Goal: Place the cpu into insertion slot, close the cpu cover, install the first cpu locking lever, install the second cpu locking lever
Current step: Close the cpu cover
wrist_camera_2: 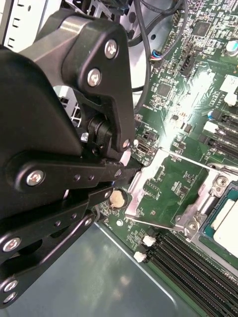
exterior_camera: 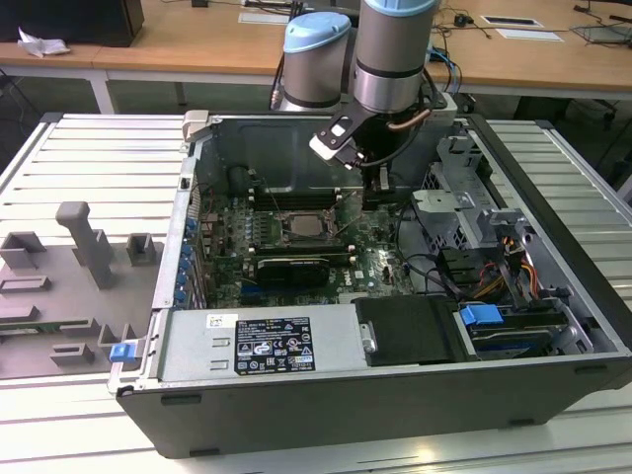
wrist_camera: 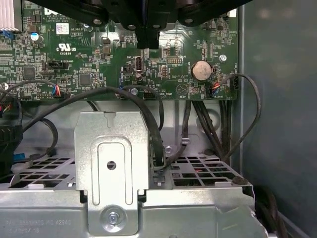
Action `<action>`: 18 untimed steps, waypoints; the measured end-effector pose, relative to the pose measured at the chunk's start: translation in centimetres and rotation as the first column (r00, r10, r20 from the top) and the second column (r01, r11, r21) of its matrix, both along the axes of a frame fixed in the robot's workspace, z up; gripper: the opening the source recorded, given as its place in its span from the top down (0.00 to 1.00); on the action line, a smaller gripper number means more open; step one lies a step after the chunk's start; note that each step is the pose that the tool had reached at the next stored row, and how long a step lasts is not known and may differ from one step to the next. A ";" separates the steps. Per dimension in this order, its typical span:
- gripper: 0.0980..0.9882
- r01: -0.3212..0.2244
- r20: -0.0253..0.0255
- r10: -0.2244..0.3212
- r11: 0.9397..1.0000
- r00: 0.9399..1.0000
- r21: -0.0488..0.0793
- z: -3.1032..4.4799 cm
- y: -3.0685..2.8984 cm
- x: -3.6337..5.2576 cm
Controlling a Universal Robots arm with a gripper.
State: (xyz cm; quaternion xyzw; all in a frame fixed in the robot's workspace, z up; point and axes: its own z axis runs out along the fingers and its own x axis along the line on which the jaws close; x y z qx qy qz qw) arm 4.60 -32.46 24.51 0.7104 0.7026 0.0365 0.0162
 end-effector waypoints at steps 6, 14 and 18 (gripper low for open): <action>0.99 0.000 0.000 0.000 1.000 1.000 0.000 0.06 -0.01 -0.25; 0.99 0.000 0.000 0.000 1.000 1.000 0.000 0.06 0.00 -0.36; 0.99 0.000 0.000 0.000 1.000 1.000 0.000 0.06 0.00 -0.59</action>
